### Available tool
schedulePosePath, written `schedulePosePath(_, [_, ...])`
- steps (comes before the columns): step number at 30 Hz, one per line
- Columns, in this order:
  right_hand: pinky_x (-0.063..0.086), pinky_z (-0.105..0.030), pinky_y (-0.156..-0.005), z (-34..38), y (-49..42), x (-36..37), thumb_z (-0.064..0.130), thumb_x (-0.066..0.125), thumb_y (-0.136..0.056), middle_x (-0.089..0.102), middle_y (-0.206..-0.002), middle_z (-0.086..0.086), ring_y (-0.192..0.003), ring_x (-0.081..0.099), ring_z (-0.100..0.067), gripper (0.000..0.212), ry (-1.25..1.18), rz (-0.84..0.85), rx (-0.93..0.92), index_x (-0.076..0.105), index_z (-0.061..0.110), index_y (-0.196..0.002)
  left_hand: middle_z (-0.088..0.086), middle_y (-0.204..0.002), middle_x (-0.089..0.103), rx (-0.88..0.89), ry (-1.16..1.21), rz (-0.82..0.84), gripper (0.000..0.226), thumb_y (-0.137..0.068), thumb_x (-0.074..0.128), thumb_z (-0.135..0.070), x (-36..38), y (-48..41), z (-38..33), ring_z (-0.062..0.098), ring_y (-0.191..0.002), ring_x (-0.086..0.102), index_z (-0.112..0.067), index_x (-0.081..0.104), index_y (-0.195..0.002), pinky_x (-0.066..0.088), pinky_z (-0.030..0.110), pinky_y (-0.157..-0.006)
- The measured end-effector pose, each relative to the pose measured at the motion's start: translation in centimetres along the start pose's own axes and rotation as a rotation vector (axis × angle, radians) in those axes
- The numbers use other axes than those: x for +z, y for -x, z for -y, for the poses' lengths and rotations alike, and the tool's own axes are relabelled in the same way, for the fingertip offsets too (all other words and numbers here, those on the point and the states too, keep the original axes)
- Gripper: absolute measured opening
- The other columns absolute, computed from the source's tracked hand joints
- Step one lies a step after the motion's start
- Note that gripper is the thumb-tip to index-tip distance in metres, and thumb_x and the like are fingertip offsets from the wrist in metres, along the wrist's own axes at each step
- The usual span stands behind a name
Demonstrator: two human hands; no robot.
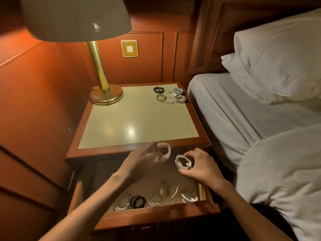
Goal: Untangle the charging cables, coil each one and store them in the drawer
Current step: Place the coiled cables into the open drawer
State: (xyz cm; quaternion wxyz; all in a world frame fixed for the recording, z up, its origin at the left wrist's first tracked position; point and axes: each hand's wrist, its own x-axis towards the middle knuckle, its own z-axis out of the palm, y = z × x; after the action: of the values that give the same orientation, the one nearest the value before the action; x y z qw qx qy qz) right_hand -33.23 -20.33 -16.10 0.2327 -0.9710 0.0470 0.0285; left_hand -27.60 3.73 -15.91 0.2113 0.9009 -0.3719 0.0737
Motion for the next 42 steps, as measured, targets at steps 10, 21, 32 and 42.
schedulePosePath(10, [0.055,-0.035,-0.080,1.1,-0.4,5.7,0.010,0.069,-0.087,0.057,-0.120,-0.011,-0.103,0.068,-0.029,0.024,0.488,0.210,-0.003,0.065,0.010,-0.110,0.002,-0.122,0.058,-0.093,-0.185,0.384,0.029,-0.096,0.054,-0.038,8.0,1.2,2.2,0.028,-0.091,0.066,-0.021,0.064,-0.117,0.052,0.037,-0.068])
schedulePosePath(21, [0.055,-0.038,-0.081,0.5,-1.7,6.5,-0.007,0.055,-0.088,0.066,-0.111,-0.016,-0.103,0.068,-0.035,0.024,0.486,0.294,-0.003,0.067,0.004,-0.106,-0.003,-0.107,0.071,-0.136,0.129,0.422,0.023,-0.091,0.063,-0.025,10.3,1.3,2.5,0.014,-0.094,0.068,-0.023,0.069,-0.113,0.055,0.027,-0.079])
schedulePosePath(32, [0.057,-0.040,-0.089,1.2,-1.0,5.9,-0.001,0.058,-0.091,0.069,-0.117,-0.011,-0.107,0.068,-0.030,0.034,0.356,0.355,-0.037,0.070,0.015,-0.118,0.003,-0.082,0.073,-0.670,0.236,0.368,0.026,-0.075,0.069,-0.040,11.4,2.4,-0.9,0.021,-0.079,0.069,-0.016,0.073,-0.083,0.059,0.036,-0.070])
schedulePosePath(42, [0.057,-0.020,-0.079,-0.4,-0.4,5.7,-0.003,0.071,-0.083,0.077,-0.102,-0.001,-0.090,0.072,-0.008,0.036,0.152,0.515,-0.112,0.077,0.021,-0.109,0.005,-0.085,0.074,-0.606,0.273,0.503,0.029,-0.072,0.057,-0.025,12.1,2.6,-0.5,0.023,-0.080,0.069,-0.014,0.076,-0.090,0.057,0.033,-0.068])
